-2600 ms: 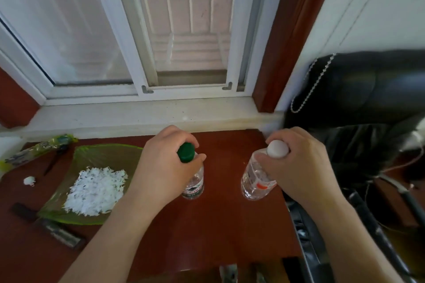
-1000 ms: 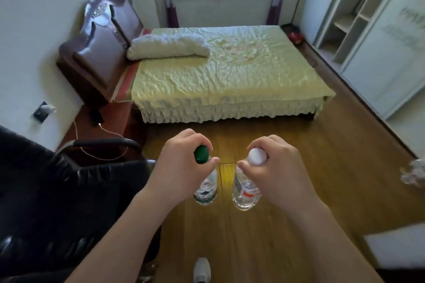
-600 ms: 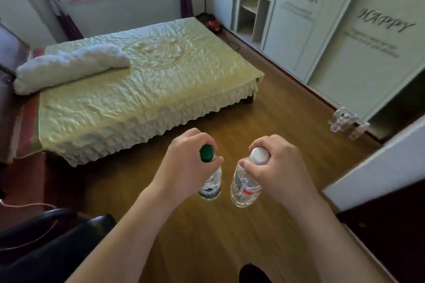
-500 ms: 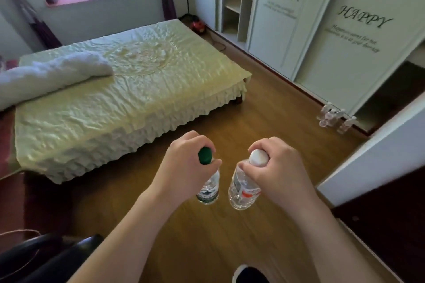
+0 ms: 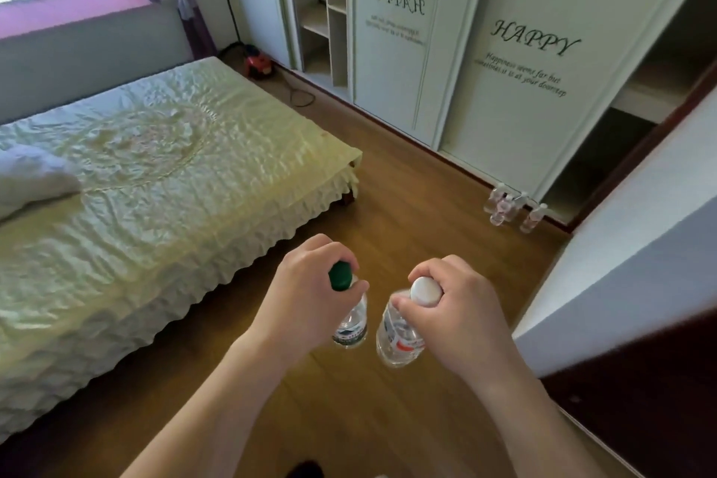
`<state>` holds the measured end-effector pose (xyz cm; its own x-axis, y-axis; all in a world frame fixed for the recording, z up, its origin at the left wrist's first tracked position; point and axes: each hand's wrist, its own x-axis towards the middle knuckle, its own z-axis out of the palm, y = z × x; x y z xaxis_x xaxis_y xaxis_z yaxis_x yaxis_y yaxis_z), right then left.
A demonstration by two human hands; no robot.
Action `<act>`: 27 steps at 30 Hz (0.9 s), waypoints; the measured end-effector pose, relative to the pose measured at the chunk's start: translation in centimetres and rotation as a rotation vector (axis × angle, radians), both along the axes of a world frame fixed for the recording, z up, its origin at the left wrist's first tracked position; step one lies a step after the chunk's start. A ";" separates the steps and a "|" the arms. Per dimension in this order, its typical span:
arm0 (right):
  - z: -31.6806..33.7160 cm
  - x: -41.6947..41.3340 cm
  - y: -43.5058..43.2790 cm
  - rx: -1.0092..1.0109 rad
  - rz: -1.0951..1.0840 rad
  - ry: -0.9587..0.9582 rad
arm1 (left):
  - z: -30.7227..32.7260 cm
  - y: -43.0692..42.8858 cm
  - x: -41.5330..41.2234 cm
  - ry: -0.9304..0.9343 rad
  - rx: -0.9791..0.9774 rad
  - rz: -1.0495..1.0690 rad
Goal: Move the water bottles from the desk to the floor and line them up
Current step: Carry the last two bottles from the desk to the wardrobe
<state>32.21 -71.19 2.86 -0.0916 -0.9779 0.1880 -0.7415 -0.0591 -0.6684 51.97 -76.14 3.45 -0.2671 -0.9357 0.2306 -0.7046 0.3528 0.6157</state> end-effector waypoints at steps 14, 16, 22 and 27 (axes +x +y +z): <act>-1.9 -8.7 -21.6 0.083 -0.311 0.021 | -0.9 -25.9 -9.3 0.013 0.028 -0.293; -2.0 -9.8 -24.5 0.085 -0.363 0.018 | -1.2 -29.7 -10.8 0.005 0.040 -0.344; -1.3 -14.2 -33.0 0.070 -0.469 0.000 | -0.8 -40.7 -16.8 -0.022 0.038 -0.475; -2.1 -19.8 -40.0 0.069 -0.493 -0.023 | -1.4 -48.3 -22.9 -0.034 0.042 -0.523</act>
<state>12.45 -111.19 0.78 -0.5496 -0.8272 0.1172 -0.6552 0.3397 -0.6748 29.10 -124.45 2.08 -0.7080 -0.6834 0.1783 -0.4607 0.6382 0.6168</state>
